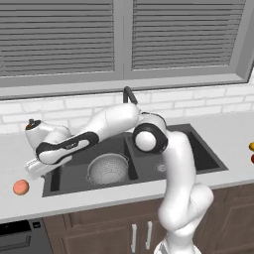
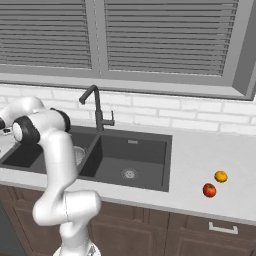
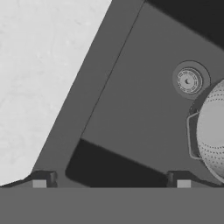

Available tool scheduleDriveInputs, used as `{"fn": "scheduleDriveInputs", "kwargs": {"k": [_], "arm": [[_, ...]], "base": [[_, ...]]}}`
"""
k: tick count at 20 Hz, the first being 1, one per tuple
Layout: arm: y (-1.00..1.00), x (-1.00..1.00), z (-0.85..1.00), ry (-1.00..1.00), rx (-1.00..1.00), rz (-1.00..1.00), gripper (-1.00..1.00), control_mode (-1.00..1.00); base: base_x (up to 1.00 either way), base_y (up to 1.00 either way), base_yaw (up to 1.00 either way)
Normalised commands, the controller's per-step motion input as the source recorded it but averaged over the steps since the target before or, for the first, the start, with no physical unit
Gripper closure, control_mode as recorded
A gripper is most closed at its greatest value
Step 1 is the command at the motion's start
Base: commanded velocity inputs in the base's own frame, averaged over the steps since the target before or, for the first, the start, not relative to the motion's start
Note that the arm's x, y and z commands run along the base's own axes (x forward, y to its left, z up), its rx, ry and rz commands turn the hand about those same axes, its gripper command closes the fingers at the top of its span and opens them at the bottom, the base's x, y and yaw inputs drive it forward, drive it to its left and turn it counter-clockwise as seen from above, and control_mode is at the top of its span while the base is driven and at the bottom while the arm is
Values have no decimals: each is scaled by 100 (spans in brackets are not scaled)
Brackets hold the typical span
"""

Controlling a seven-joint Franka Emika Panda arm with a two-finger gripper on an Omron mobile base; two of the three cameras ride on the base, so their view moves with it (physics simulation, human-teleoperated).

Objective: Put the colander in the sink, put the tangerine, peach, apple in the colander, and turn on the sink faucet and pour water over the colander.

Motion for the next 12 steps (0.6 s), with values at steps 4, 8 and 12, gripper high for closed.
{"fn": "scheduleDriveInputs", "kwargs": {"k": [4,8,12], "arm": [[46,0,0,-3,2,0,-100,-100],[38,0,1,-2,12,0,-100,-100],[29,-4,4,-1,22,0,-100,-100]], "base": [[0,0,0],[0,0,0],[0,0,0]]}}
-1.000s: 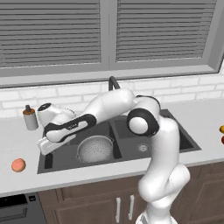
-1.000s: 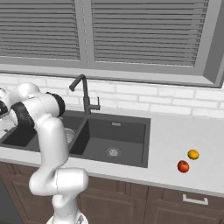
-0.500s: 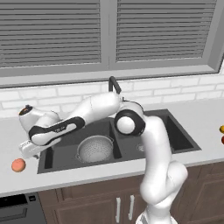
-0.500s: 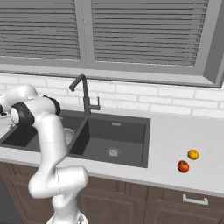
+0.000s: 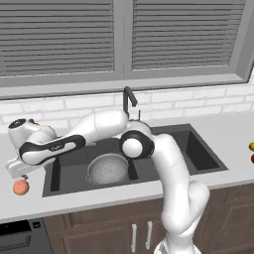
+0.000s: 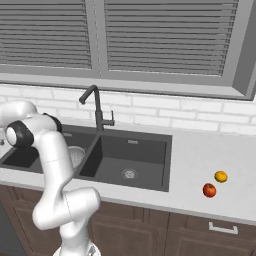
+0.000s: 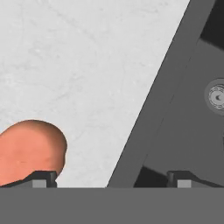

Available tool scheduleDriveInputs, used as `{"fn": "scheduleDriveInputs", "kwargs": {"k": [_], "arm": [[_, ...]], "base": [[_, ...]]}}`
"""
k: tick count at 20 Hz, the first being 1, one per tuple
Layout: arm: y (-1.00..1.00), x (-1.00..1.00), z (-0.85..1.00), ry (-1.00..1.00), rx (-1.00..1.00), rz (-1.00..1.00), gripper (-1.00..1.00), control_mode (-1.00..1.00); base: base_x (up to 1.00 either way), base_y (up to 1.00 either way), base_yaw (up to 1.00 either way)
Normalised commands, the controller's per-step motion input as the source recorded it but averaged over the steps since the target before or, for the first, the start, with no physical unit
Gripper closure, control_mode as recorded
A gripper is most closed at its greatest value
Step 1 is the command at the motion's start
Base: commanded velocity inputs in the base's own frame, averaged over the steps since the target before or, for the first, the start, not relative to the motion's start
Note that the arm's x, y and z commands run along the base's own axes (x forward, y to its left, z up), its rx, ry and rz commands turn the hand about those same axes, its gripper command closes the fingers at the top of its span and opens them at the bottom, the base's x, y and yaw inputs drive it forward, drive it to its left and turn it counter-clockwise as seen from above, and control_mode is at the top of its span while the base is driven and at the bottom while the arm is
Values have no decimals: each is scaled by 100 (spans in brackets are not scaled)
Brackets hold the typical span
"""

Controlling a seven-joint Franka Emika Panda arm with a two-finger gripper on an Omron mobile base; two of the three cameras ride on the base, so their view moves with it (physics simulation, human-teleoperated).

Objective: Put the colander in the sink, put the tangerine, peach, apple in the colander, and turn on the sink faucet and pour water over the colander.

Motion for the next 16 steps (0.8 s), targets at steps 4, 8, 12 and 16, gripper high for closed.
{"fn": "scheduleDriveInputs", "kwargs": {"k": [4,8,12,16], "arm": [[28,-11,1,0,21,0,-100,-100],[33,-21,-3,0,8,0,-100,-100],[28,-9,-7,0,0,0,-100,-100],[38,-2,-6,0,0,0,-100,-100]], "base": [[0,0,0],[0,0,0],[0,0,0],[0,0,0]]}}
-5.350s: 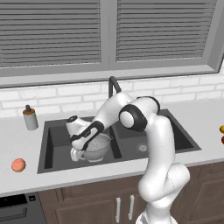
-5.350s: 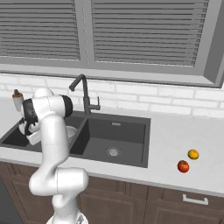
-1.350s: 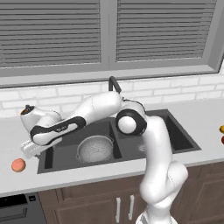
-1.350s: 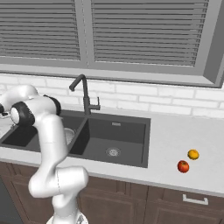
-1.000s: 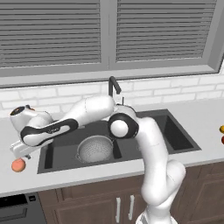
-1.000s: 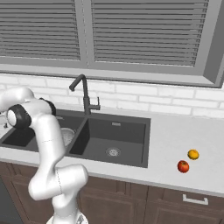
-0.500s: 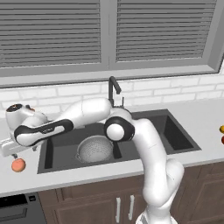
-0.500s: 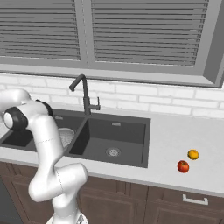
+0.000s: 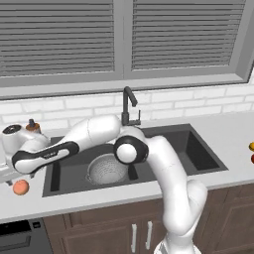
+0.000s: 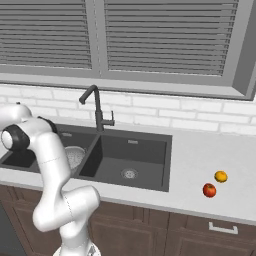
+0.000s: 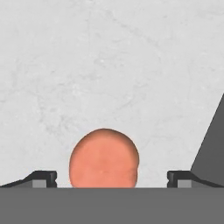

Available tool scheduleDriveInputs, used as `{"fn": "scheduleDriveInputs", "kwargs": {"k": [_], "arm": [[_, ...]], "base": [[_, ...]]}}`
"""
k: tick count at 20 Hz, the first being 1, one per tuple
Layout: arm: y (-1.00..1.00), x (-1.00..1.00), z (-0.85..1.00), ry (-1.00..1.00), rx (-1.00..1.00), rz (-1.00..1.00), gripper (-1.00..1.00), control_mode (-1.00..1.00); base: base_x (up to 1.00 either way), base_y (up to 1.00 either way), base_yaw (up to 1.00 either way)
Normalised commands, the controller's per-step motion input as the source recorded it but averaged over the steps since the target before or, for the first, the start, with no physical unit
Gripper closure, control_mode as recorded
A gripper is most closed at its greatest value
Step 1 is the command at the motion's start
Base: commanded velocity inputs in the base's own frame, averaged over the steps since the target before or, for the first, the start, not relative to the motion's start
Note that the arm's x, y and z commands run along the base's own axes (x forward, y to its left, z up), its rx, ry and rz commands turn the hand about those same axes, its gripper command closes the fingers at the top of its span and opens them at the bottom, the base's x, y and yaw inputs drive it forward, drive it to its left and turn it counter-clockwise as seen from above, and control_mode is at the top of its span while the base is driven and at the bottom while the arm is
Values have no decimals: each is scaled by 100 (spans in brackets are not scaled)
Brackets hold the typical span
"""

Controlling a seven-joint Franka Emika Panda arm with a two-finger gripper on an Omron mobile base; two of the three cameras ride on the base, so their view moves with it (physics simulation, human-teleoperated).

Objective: Put the colander in the sink, put the tangerine, peach, apple in the colander, and turn on the sink faucet and pour water over the colander.

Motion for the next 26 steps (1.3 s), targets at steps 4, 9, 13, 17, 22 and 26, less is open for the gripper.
{"fn": "scheduleDriveInputs", "kwargs": {"k": [4,9,13,17,22,26], "arm": [[27,0,0,0,0,0,-100,-100],[5,-2,0,0,0,0,-100,-100],[0,-14,0,0,0,0,-100,-100],[-14,-23,0,0,0,0,-100,-100],[-36,-18,0,0,0,0,-100,-100],[-32,-2,0,0,0,0,-100,-100]], "base": [[0,0,0],[0,0,0],[0,0,0],[0,0,0],[0,0,0],[0,0,0]]}}
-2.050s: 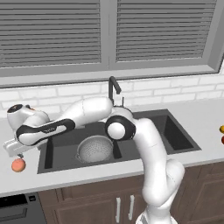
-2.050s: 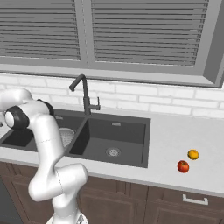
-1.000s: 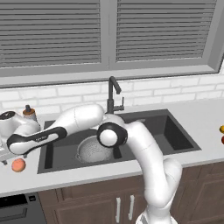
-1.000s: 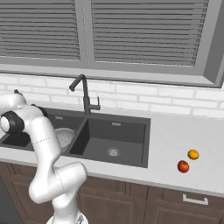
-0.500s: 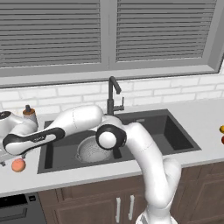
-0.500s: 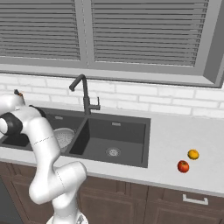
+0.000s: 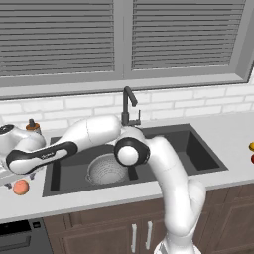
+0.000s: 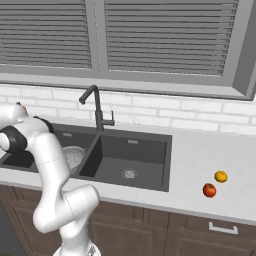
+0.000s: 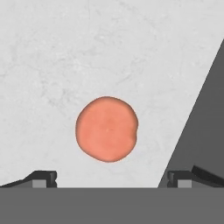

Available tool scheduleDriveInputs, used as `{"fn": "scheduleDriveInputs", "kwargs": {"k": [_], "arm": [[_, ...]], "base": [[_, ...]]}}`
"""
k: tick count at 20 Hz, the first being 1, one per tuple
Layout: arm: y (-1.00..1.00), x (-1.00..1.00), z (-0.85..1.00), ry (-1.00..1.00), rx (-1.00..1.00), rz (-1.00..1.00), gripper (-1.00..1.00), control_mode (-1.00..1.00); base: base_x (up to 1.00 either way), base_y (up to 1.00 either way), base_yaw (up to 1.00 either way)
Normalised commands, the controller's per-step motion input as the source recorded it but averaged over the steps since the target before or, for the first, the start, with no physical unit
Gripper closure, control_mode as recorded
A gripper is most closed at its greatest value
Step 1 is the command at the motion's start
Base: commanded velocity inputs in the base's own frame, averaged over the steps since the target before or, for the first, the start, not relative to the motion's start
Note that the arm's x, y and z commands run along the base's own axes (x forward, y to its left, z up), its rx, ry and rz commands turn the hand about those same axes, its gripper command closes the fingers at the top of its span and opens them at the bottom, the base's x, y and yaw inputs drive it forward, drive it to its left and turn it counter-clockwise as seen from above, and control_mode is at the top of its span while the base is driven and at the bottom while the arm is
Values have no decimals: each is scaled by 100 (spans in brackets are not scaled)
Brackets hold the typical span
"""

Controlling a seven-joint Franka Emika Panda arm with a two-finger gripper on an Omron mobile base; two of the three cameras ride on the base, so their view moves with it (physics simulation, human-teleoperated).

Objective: Put the colander in the sink, put the tangerine, peach, apple in the colander, and turn on the sink faucet and pour water over the colander.

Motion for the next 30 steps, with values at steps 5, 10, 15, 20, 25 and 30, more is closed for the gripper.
{"fn": "scheduleDriveInputs", "kwargs": {"k": [5,10,15,20,25,30], "arm": [[-4,0,0,0,0,-1,-100,-100],[4,0,0,0,0,-1,-100,-100],[6,0,-5,0,-1,0,-100,-100],[9,1,-8,0,-1,0,-100,-100],[7,5,-11,0,-2,0,-100,-100],[2,8,-14,0,-3,0,-100,-100]], "base": [[0,0,0],[0,0,0],[0,0,0],[0,0,0],[0,0,0],[0,0,0]]}}
